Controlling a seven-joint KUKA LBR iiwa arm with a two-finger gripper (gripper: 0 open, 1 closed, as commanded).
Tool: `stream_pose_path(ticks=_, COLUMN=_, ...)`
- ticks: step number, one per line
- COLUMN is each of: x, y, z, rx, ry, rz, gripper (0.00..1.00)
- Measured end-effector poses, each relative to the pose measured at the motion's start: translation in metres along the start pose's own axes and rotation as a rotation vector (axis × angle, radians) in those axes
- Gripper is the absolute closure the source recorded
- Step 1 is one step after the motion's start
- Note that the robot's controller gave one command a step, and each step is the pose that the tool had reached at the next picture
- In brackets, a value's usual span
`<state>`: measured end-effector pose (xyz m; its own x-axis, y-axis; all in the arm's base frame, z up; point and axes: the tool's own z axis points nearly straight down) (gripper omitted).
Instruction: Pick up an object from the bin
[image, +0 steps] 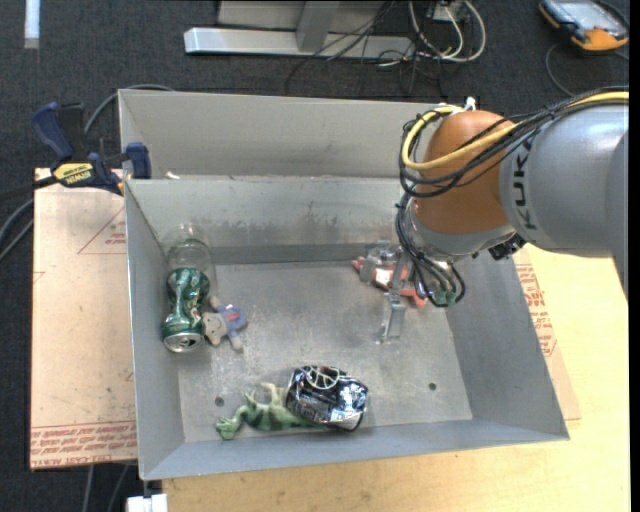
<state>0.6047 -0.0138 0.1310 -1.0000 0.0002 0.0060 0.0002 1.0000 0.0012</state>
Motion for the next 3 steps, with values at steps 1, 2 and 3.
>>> stream_pose_path(ticks=1, x=-0.002, y=0.000, z=-0.005, rx=0.000, ry=-0.008, rz=-0.001, gripper=0.00)
stream_pose_path(ticks=2, x=-0.025, y=-0.070, z=0.062, rx=0.000, ry=-0.004, rz=0.272, gripper=0.00)
stream_pose_path(ticks=3, x=-0.034, y=-0.060, z=0.014, rx=0.001, ry=-0.010, rz=-0.247, gripper=0.00)
